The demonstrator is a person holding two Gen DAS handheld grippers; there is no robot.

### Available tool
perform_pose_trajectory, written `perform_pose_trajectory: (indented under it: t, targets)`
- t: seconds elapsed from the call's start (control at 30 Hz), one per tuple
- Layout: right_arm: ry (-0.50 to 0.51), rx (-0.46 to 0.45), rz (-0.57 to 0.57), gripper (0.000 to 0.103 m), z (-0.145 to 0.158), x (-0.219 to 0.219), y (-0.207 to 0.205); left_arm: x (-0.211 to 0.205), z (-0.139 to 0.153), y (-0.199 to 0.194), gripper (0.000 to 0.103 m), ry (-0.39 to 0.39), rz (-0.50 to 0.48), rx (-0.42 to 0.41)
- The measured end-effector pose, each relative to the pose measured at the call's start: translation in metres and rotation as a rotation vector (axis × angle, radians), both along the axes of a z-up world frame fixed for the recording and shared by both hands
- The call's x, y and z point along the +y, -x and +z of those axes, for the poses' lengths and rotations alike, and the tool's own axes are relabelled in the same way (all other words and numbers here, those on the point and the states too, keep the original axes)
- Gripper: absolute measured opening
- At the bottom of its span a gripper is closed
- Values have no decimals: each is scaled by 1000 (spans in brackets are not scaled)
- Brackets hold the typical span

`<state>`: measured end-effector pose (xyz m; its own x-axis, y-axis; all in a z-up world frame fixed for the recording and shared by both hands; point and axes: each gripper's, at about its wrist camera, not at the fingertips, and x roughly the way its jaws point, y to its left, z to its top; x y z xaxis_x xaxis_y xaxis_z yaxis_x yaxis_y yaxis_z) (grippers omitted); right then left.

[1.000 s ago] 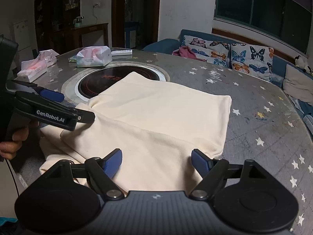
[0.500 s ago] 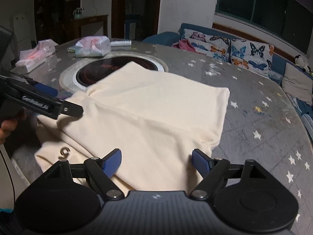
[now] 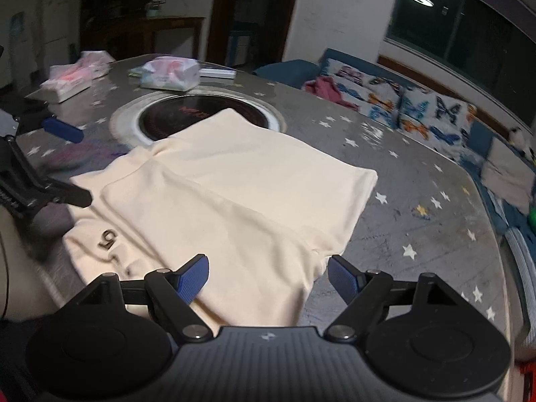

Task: Fold clothes

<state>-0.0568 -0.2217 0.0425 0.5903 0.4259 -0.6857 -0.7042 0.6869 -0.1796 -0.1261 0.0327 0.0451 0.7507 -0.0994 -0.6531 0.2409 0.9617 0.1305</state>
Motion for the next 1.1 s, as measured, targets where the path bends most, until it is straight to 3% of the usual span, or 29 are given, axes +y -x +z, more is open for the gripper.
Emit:
perform_pose_trajectory:
  t: [0.13,0.37,0.47,0.53,0.63,0.77,0.87,0.97,1.1]
  targets:
    - [40,1,70,71,1,-3,10,-10,-5,21,93,-55,-132,-21]
    - [100,-3,206,70,-5,3,33,-29,-21,24,74,-113,-273,-49]
    - [121,1,245,70,-10,5,40,-34,-28,19,56,-129,-309,-66]
    - [135,-8,272,70,-12,7,45,-35,-28,15,30,-129,-315,-83]
    - [155,-25,315,70,-15,9,53,-31,-24,5,16,-95,-290,-95]
    - [177,-53,355,70,-20,13,60,-23,-16,-12,13,-37,-248,-95]
    - [170,-56,351,62,-25,20,55,-21,-15,-22,12,-9,-235,-84]
    - [148,-42,335,48,-26,23,48,-20,-16,-26,13,-4,-233,-74]
    - [110,-13,308,19,-25,24,39,-16,-17,-20,17,-2,-238,-65]
